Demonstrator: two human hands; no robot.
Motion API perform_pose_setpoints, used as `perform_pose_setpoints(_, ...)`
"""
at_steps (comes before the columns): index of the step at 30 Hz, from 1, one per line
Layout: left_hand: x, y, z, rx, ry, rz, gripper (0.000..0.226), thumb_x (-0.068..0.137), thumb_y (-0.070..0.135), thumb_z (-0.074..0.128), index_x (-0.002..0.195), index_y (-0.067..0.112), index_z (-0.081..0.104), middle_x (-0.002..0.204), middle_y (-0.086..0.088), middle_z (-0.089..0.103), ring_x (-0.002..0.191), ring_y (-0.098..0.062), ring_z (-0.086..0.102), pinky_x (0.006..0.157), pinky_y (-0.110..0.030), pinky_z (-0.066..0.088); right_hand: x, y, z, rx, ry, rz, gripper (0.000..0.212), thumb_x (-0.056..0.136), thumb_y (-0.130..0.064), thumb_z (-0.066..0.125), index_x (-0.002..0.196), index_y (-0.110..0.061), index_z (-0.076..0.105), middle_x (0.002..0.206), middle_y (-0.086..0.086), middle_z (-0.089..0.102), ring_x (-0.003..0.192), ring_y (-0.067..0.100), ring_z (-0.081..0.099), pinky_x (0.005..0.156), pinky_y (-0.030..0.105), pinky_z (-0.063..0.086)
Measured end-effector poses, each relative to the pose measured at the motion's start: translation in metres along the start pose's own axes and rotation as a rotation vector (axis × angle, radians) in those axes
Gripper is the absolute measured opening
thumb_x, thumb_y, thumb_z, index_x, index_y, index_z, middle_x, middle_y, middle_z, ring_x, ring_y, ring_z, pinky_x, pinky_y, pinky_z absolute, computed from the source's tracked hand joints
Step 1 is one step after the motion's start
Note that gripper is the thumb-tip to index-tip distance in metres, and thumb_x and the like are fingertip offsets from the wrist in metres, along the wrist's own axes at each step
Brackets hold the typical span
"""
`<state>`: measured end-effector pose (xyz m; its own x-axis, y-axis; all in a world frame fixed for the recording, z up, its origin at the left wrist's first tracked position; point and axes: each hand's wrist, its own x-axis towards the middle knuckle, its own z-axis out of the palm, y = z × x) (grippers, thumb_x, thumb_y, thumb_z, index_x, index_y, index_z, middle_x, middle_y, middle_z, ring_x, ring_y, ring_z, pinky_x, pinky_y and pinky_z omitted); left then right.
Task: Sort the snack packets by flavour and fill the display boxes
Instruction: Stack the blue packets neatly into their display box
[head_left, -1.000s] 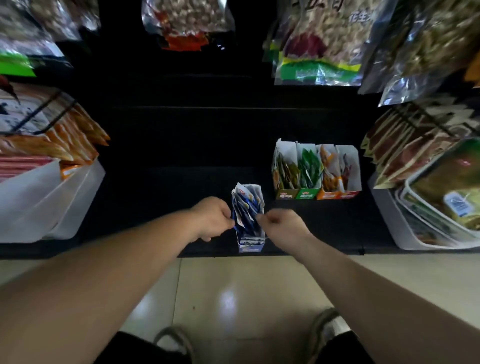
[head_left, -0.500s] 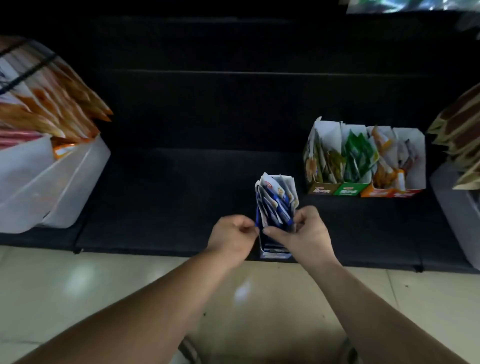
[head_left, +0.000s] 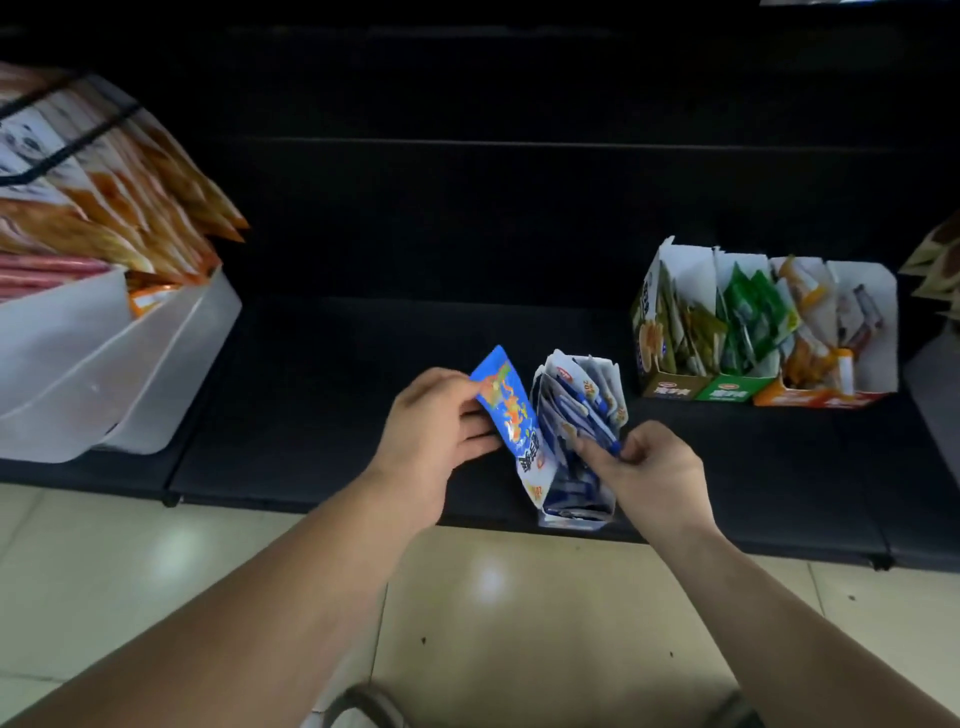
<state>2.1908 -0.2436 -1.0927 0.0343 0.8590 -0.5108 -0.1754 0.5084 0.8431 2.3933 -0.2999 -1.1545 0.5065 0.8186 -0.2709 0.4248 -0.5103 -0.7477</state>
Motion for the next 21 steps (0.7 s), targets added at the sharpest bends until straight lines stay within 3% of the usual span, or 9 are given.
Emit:
perform_pose_setpoints(6,-0.013,0.01,-0.001,0.044,0.018,0.031,0.009,0.101,0.007,0.062,0.109,0.003,0.06,0.102,-0.015,0.079,0.09,-0.032,0.079,0.082,-0.05,0.064,-0.013,-0.009,-0.007,0.129,0.01,0.018,0.042,0.072,-0.043,0.092,0.082,-0.017,0.06,0.083,0.001,0.067,0.077,0.017,0.065,0.064,0.029,0.048)
perform_pose_setpoints(9,-0.013,0.014,0.003,-0.063,0.016,0.031,0.009,0.101,0.004,0.062,0.11,0.005,0.059,0.105,-0.017,0.078,0.09,-0.032,0.079,0.079,-0.048,0.064,-0.021,-0.028,-0.026,0.203,0.047,0.012,0.044,0.079,-0.051,0.084,0.075,-0.011,0.064,0.068,-0.005,0.064,0.065,0.016,0.058,0.061,0.028,0.044)
perform_pose_setpoints(12,-0.014,0.016,0.009,-0.254,0.018,-0.044,0.021,0.098,-0.005,0.061,0.116,0.006,0.058,0.106,-0.019,0.077,0.091,-0.033,0.079,0.073,-0.045,0.064,-0.026,-0.05,-0.055,0.302,-0.197,0.09,0.048,0.086,-0.061,0.072,0.084,-0.013,0.075,0.074,-0.004,0.075,0.064,0.013,0.063,0.06,0.03,0.045)
perform_pose_setpoints(15,-0.017,0.011,0.018,-0.325,-0.028,-0.068,0.03,0.097,-0.01,0.058,0.12,0.01,0.061,0.105,-0.018,0.078,0.093,-0.032,0.078,0.073,-0.042,0.064,-0.029,-0.056,-0.067,0.392,-0.41,0.065,0.025,0.091,-0.037,0.077,0.1,-0.013,0.08,0.097,0.013,0.08,0.071,0.017,0.068,0.059,0.032,0.045)
perform_pose_setpoints(17,-0.021,0.003,0.022,-0.173,-0.069,-0.046,0.026,0.097,-0.008,0.06,0.115,0.01,0.064,0.102,-0.014,0.079,0.092,-0.028,0.078,0.076,-0.043,0.064,-0.031,-0.055,-0.067,0.548,-0.338,0.072,0.015,0.092,-0.021,0.077,0.103,-0.011,0.078,0.102,0.015,0.079,0.075,0.02,0.071,0.059,0.033,0.051)
perform_pose_setpoints(19,-0.022,-0.012,0.021,0.214,-0.087,0.01,0.018,0.094,-0.003,0.065,0.105,0.013,0.068,0.094,-0.008,0.076,0.086,-0.02,0.075,0.077,-0.037,0.063,-0.03,-0.054,-0.067,0.695,-0.214,0.079,0.011,0.093,-0.017,0.076,0.1,-0.009,0.074,0.102,0.012,0.079,0.084,0.022,0.073,0.066,0.036,0.059)
perform_pose_setpoints(21,-0.02,-0.028,0.016,0.551,-0.088,0.055,0.023,0.093,0.0,0.061,0.099,0.02,0.071,0.091,0.0,0.073,0.082,-0.016,0.07,0.071,-0.029,0.057,-0.026,-0.051,-0.072,0.66,-0.145,0.011,0.006,0.094,-0.017,0.075,0.094,-0.012,0.071,0.1,0.011,0.078,0.088,0.02,0.073,0.07,0.037,0.062)
